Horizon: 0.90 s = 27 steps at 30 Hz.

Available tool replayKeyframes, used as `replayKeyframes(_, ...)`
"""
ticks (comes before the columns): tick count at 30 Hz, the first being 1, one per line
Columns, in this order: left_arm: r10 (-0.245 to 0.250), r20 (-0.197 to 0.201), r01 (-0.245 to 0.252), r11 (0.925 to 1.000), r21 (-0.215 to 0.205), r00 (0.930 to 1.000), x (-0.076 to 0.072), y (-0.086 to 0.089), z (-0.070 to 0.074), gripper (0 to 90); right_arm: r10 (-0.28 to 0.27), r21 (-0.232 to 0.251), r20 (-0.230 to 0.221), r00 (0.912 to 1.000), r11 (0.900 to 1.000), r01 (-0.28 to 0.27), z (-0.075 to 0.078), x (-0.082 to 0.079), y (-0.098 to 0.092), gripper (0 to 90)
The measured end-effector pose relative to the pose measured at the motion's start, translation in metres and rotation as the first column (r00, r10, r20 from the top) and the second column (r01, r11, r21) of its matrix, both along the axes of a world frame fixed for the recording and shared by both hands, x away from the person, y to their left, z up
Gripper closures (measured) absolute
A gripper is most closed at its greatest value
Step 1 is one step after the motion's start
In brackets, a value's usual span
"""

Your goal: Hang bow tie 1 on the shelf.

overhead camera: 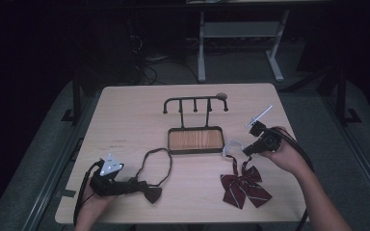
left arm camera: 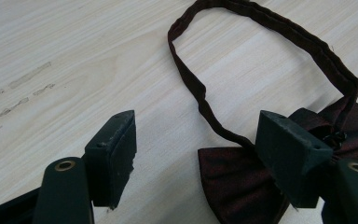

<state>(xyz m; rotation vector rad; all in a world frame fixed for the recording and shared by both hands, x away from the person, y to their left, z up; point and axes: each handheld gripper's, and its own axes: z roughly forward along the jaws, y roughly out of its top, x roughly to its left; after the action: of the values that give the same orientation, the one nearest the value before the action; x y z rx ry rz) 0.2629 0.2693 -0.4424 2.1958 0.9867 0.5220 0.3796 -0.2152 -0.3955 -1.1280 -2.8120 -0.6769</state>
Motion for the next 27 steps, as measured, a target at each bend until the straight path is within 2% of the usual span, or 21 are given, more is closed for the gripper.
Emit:
replayKeyframes(7,0.001,0.0,-0.001,1.0,-0.002,1.0,0.0,0.0,0.0,29.7,0.014,0.034,-0.002,0.9999,0.999,-0.014,0.016,-0.005,-0.002,87.1)
replayKeyframes(15,0.002,-0.001,-0.002,1.0,-0.003,1.0,0.0,0.0,0.0,29.7,0.021,0.053,0.01,0.9997,0.998,-0.022,0.025,-0.01,-0.003,87.1)
replayKeyframes(27,0.003,-0.001,-0.003,1.0,-0.007,1.0,0.0,0.001,0.0,29.7,0.041,0.056,0.027,0.9988,0.998,-0.043,0.037,-0.015,-0.001,87.1)
